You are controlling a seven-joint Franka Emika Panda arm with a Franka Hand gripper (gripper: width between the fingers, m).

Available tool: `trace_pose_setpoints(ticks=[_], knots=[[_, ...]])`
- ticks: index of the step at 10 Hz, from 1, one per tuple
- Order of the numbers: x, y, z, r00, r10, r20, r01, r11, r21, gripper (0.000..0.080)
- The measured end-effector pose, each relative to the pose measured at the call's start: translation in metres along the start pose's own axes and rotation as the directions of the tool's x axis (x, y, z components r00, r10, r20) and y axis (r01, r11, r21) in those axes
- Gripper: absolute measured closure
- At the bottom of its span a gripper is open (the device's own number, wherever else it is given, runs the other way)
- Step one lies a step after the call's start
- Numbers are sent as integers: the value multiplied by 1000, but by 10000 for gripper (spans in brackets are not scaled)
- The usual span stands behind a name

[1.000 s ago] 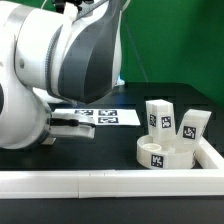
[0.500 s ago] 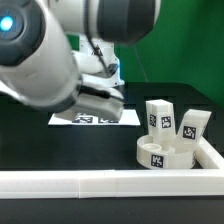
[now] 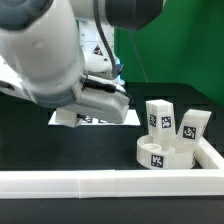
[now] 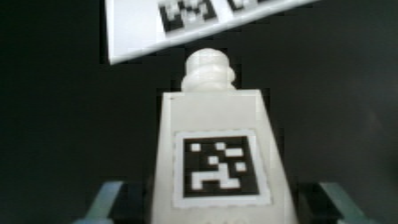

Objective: Assemble stool

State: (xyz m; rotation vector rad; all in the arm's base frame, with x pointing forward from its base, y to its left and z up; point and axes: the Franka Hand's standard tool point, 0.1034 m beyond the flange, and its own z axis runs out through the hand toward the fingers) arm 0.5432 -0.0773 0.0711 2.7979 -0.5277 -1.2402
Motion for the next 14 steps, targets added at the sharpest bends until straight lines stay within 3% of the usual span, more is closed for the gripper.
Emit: trace_pose_setpoints(ticks=[2, 4, 5, 6, 8, 10, 11, 12, 14], knots=[[-17, -13, -8, 993, 18, -113, -15, 999, 29, 462], [-30, -36, -25, 970, 40, -240, -28, 998, 56, 462], [-38, -49, -36, 935, 58, -349, -29, 996, 88, 462], [-42, -50, -31, 919, 51, -391, -13, 995, 99, 462], [-33, -57, -36, 865, 54, -498, 5, 993, 117, 462], [-39, -70, -43, 768, 96, -633, 21, 984, 175, 462], [-46, -77, -45, 737, 105, -668, 28, 982, 186, 462], [-45, -87, -52, 668, 104, -737, 55, 980, 189, 462], [-41, -92, -48, 584, 115, -804, 79, 977, 198, 462]])
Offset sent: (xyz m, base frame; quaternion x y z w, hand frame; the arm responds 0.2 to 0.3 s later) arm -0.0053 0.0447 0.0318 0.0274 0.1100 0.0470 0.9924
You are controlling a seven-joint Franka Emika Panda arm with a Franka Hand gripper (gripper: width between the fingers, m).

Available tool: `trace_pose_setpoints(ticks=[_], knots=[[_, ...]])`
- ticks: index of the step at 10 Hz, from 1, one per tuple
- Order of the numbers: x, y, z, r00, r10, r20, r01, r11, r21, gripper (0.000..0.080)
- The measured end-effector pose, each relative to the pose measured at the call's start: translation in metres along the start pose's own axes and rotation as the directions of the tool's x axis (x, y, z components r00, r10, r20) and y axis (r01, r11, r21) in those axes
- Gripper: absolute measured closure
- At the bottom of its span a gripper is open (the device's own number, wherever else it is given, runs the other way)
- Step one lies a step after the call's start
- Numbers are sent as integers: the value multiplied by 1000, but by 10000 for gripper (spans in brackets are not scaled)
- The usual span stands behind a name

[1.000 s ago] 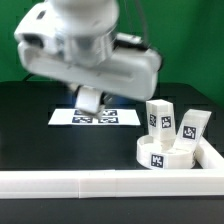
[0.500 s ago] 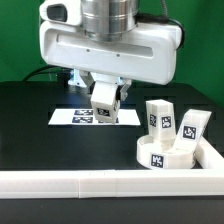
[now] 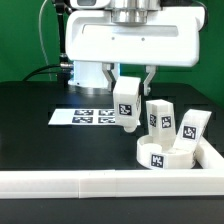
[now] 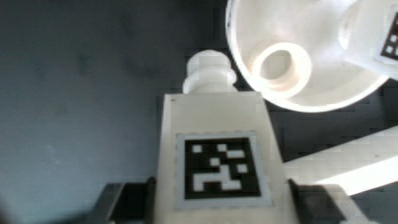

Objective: Assemble stool

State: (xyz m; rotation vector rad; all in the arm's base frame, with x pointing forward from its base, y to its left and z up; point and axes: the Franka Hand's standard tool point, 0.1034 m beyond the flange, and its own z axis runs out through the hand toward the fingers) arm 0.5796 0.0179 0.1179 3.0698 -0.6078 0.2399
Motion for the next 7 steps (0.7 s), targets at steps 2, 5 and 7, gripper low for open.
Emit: trace_pose_setpoints(ticks=[2, 5, 7], knots=[[-9, -16, 3, 998, -9, -70, 10, 1000, 21, 462], [-10, -35, 0, 994, -33, -106, 37, 999, 39, 462], [-10, -33, 0, 994, -33, -103, 37, 999, 37, 462]])
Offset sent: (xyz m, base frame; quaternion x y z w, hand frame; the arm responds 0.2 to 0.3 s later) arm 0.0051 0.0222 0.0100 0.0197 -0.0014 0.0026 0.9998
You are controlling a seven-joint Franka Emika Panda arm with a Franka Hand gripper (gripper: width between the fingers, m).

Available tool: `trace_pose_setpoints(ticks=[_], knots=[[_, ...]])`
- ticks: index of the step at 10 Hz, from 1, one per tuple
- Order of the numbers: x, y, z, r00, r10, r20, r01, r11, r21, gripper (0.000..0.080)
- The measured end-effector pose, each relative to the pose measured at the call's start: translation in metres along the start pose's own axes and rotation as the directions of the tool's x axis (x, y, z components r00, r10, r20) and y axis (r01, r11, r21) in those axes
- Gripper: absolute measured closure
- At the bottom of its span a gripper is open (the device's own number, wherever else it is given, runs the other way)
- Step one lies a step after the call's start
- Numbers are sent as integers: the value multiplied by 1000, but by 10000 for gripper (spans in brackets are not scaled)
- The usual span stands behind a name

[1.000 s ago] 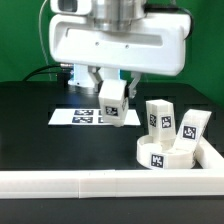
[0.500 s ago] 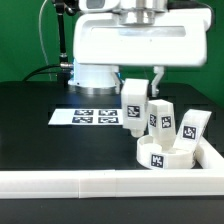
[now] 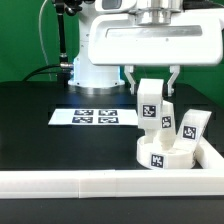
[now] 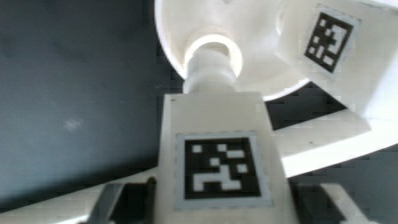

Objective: Assemble stool

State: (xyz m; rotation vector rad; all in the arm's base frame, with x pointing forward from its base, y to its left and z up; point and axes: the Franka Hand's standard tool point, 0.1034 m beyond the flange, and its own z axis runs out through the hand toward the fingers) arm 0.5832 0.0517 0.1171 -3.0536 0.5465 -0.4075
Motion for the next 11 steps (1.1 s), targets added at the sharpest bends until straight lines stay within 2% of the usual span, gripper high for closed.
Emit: trace_pose_setpoints(ticks=[1, 3, 5, 7, 9, 11], knots=[[5, -7, -1, 996, 8, -88, -6, 1000, 27, 462], [-8, -22, 1, 980, 8, -199, 6, 998, 65, 462], [-9, -21, 3, 984, 17, -178, -6, 998, 60, 462], [-12, -12, 11, 985, -14, -173, 20, 999, 38, 462], [-11, 0, 13, 984, -51, -172, 55, 998, 17, 462], [-14, 1, 14, 984, -53, -169, 56, 998, 15, 462]])
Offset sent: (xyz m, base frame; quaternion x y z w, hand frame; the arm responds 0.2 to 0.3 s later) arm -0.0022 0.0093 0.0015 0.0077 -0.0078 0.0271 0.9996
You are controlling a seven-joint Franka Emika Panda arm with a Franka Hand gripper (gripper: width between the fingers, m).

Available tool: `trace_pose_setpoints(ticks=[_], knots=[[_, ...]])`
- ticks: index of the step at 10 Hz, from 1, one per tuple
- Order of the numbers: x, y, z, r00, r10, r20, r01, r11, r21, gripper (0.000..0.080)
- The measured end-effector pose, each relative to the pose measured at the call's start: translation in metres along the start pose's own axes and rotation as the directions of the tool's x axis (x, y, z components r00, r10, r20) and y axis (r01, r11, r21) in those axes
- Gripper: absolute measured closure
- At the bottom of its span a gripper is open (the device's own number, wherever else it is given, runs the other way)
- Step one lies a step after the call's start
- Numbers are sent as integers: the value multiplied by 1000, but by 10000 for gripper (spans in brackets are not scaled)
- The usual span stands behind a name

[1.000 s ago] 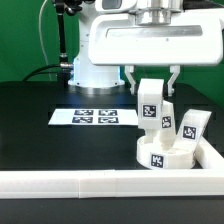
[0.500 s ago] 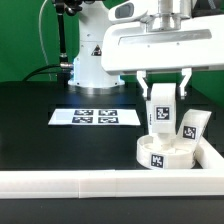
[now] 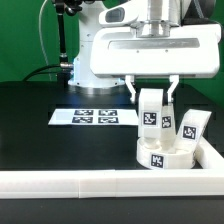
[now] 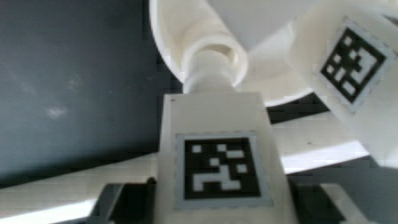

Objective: Assemble stool

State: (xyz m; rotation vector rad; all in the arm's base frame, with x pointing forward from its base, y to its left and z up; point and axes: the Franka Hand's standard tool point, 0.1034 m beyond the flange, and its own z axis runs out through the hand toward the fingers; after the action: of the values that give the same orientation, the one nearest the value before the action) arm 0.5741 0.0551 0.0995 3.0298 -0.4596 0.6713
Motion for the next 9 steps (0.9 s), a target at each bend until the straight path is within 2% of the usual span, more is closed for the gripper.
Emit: trace_pose_setpoints(ticks=[3, 5, 6, 9], knots=[[-2, -7, 1, 999, -18, -29, 18, 1000, 8, 462], [4, -12, -1, 986, -32, -161, 36, 999, 23, 462], [-2, -10, 3, 982, -50, -181, 53, 998, 12, 462], [7, -9, -2, 982, -89, -169, 92, 996, 5, 462]])
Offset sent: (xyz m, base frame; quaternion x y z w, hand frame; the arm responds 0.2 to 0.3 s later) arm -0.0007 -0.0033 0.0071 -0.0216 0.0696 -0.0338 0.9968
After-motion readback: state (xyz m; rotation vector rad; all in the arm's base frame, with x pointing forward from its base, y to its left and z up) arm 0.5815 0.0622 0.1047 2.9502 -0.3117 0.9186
